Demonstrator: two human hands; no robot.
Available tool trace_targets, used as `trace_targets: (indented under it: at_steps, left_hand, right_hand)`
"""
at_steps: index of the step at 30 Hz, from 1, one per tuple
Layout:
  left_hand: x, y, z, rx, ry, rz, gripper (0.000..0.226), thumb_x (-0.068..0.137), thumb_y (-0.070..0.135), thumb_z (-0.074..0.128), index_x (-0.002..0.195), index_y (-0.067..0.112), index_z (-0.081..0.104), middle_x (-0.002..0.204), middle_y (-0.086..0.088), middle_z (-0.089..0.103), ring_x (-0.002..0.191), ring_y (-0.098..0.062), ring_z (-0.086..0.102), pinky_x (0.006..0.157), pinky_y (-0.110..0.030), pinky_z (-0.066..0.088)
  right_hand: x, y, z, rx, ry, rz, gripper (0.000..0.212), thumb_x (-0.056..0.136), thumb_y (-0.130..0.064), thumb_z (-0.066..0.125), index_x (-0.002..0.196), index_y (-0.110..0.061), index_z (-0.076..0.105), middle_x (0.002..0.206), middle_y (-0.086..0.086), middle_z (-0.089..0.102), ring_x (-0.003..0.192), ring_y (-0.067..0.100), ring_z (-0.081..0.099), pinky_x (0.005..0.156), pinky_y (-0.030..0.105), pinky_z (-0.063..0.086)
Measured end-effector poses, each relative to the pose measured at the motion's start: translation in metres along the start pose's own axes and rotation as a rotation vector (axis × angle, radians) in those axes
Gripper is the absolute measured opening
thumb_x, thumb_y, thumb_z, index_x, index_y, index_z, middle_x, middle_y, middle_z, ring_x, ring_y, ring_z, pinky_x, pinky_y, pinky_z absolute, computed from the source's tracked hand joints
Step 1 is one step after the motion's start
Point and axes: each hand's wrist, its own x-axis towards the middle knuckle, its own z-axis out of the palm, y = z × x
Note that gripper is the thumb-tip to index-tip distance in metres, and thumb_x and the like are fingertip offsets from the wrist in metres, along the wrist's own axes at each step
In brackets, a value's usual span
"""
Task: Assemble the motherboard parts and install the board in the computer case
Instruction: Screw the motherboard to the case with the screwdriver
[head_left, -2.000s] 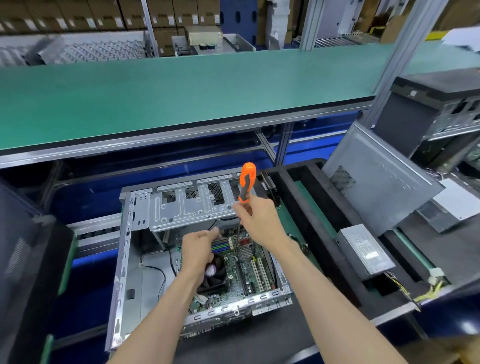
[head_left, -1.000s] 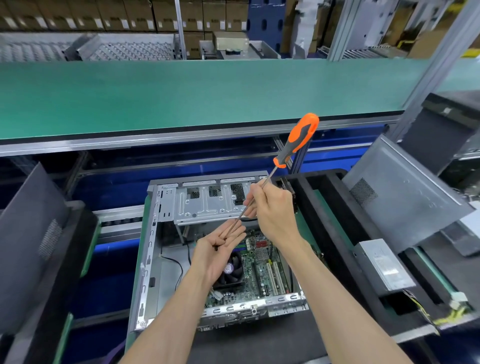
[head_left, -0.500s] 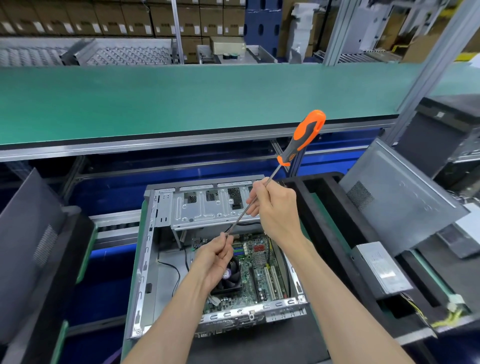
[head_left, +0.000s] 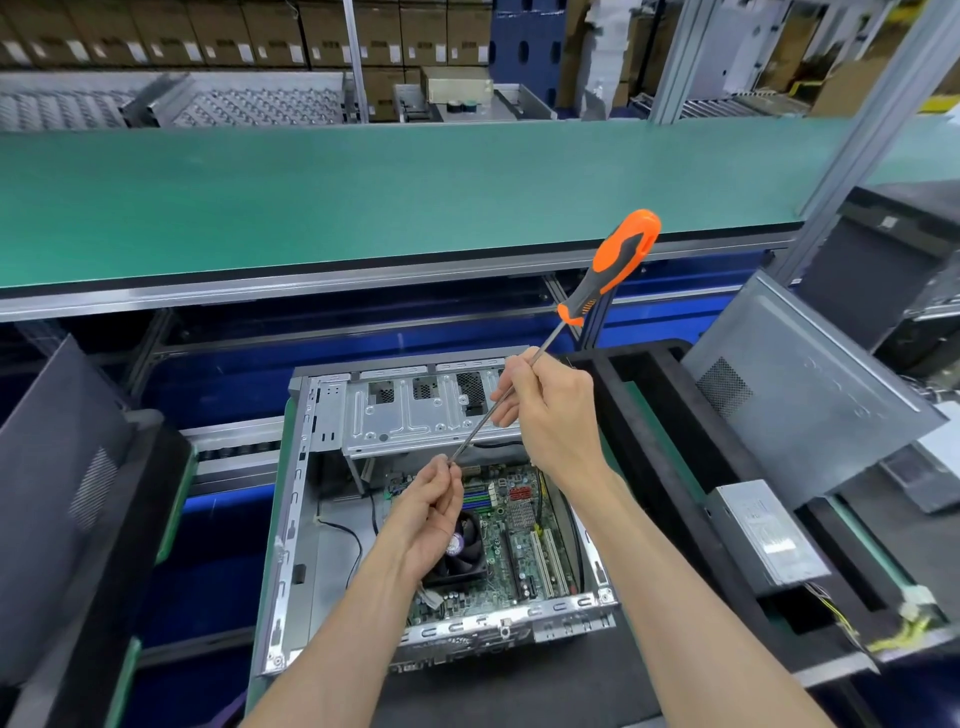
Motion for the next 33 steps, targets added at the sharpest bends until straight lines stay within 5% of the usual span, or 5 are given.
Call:
trace_targets:
  at_steps: [17,20,23,28,33]
  left_hand:
    - [0.004,-0.002,-0.003,0.129,-0.087,-0.061,0.038,0.076,0.007,0.076,0.110,-0.005,0.066,0.100,-0.016,0.074,0.093,-0.020,0.073,0.070,-0.026,0.060]
    - [0.006,-0.004,-0.003,0.298,-0.020,-0.051,0.038,0.088,0.021,0.073,0.110,-0.009,0.065,0.108,-0.023,0.072,0.100,-0.029,0.072,0.071,-0.030,0.060]
    - [0.011,-0.005,-0.003,0.510,0.130,0.043,0.032,0.094,0.025,0.067,0.100,-0.007,0.070,0.085,-0.015,0.075,0.072,-0.022,0.073,0.056,-0.026,0.058]
    - [0.018,-0.020,0.002,1.118,0.165,0.185,0.019,0.088,0.026,0.072,0.084,0.008,0.076,0.045,0.004,0.044,0.037,-0.012,0.026,0.040,-0.022,0.026]
    - [0.037,-0.045,0.027,1.776,-0.034,0.342,0.005,0.082,0.026,0.078,0.082,0.021,0.079,0.075,0.006,0.073,0.057,-0.005,0.063,0.063,-0.021,0.053]
  right_hand:
    - [0.006,-0.006,-0.017,-0.027,0.007,0.012,0.036,0.104,-0.014,0.049,0.075,0.000,0.063,0.059,0.005,0.065,0.049,0.014,0.067,0.051,0.033,0.058]
    - [0.010,0.001,-0.026,-0.098,0.052,-0.002,0.037,0.104,-0.017,0.049,0.071,-0.005,0.063,0.057,-0.001,0.063,0.047,0.011,0.066,0.050,0.033,0.057]
    - [0.007,0.016,-0.035,-0.200,0.079,0.005,0.037,0.102,-0.016,0.049,0.067,-0.008,0.060,0.055,0.000,0.060,0.046,0.015,0.063,0.051,0.042,0.055]
    - [-0.008,0.041,-0.039,-0.353,0.023,0.042,0.039,0.103,-0.020,0.048,0.068,-0.003,0.057,0.057,0.012,0.059,0.049,0.032,0.059,0.052,0.049,0.051]
    - [-0.014,0.041,-0.037,-0.463,0.012,-0.018,0.037,0.102,-0.016,0.048,0.065,-0.007,0.049,0.053,0.006,0.052,0.045,0.027,0.049,0.050,0.046,0.044]
